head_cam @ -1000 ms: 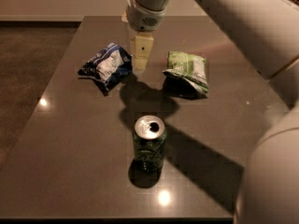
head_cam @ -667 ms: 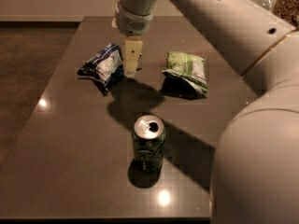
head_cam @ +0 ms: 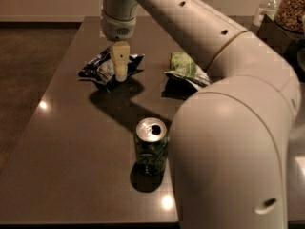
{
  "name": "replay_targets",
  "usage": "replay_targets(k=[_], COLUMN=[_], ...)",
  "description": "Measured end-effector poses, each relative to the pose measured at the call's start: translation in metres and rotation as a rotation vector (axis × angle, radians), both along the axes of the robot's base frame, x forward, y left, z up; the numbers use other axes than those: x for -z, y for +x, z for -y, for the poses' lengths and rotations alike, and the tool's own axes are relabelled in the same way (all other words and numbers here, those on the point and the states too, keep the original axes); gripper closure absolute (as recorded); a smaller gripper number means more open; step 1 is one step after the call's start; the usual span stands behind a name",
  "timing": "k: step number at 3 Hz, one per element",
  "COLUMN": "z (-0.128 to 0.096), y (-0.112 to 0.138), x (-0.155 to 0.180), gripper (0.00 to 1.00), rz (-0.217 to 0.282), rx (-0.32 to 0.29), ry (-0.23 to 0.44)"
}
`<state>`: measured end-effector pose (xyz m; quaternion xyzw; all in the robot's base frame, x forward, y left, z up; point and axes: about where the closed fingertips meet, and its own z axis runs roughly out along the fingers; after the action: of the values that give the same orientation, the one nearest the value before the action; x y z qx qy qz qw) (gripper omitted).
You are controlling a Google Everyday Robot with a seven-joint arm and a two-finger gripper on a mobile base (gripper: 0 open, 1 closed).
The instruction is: Move blue chip bag near green can
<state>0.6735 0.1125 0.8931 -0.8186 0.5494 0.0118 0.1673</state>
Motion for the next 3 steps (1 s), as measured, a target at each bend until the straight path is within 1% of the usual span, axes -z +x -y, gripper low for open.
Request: replay_targets(k=[1,2,3], z=[-0.009,-0.007,0.005], y=[0.004,0.003,-0.005], x=[0.009,0.011,0.003], gripper=[0.08,0.33,0.64], rz=[-0.027,-0.036,-0.014], rx=[-0.021,-0.039,-0.048], ry=[-0.025,-0.047,-0.049])
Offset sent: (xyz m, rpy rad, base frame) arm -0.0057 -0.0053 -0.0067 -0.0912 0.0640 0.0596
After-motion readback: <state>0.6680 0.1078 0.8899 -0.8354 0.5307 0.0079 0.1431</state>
